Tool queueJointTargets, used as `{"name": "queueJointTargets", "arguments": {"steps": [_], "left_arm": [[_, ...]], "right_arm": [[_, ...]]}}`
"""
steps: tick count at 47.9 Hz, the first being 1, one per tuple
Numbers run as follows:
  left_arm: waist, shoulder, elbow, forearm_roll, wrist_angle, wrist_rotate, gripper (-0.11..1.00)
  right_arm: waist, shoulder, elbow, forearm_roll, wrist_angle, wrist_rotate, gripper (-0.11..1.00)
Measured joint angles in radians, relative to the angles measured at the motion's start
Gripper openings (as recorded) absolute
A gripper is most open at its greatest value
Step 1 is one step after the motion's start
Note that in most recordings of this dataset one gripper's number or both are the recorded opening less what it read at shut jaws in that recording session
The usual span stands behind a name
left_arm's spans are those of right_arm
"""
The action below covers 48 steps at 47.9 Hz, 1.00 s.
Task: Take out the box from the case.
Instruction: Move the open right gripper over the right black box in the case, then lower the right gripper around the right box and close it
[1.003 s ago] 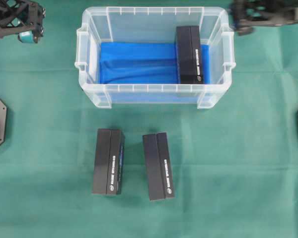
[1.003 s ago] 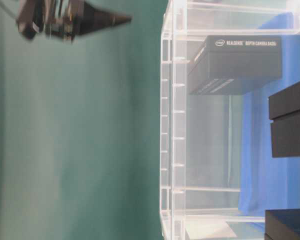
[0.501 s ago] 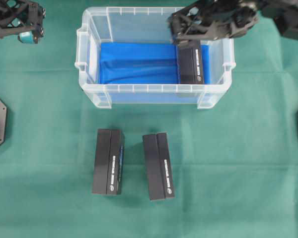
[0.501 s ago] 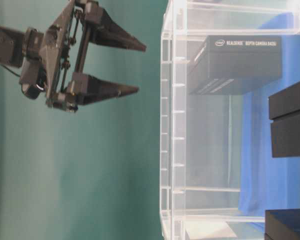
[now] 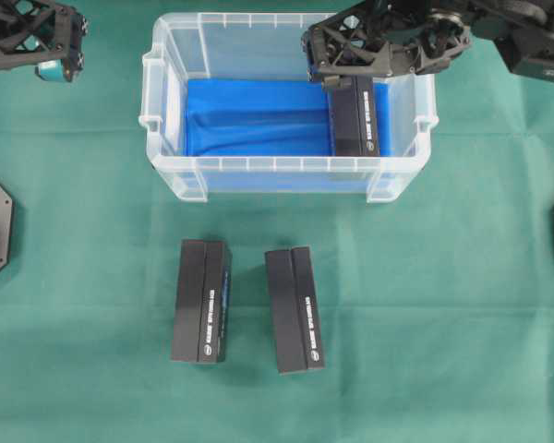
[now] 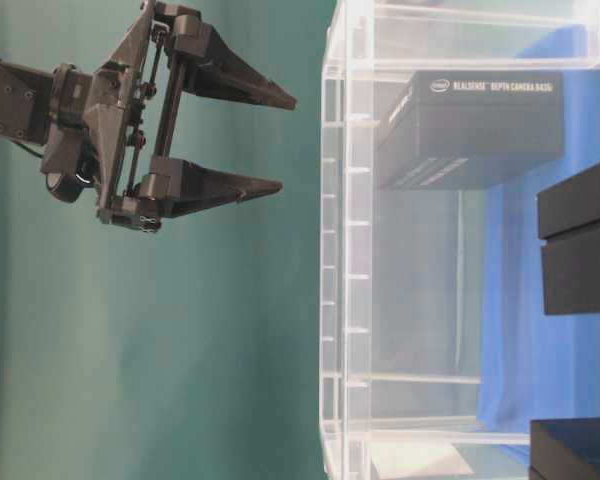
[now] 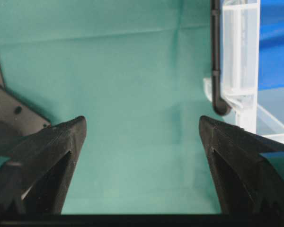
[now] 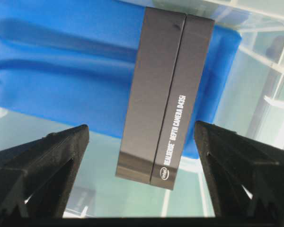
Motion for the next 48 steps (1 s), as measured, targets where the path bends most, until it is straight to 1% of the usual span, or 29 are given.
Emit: {"name": "queueJointTargets", "arguments": {"steps": [28,48], "left_arm": [[0.000,0.000,0.000,-0.002,-0.002,-0.003,0.96],[0.000,0.000,0.000,-0.002,-0.012,-0.002,0.96]], "right_arm": [[0.000,0.000,0.006,0.000,0.002,-0.002,0.91],[0.000,0.006,0.051,0.000,-0.023,0.000,0.91]]}}
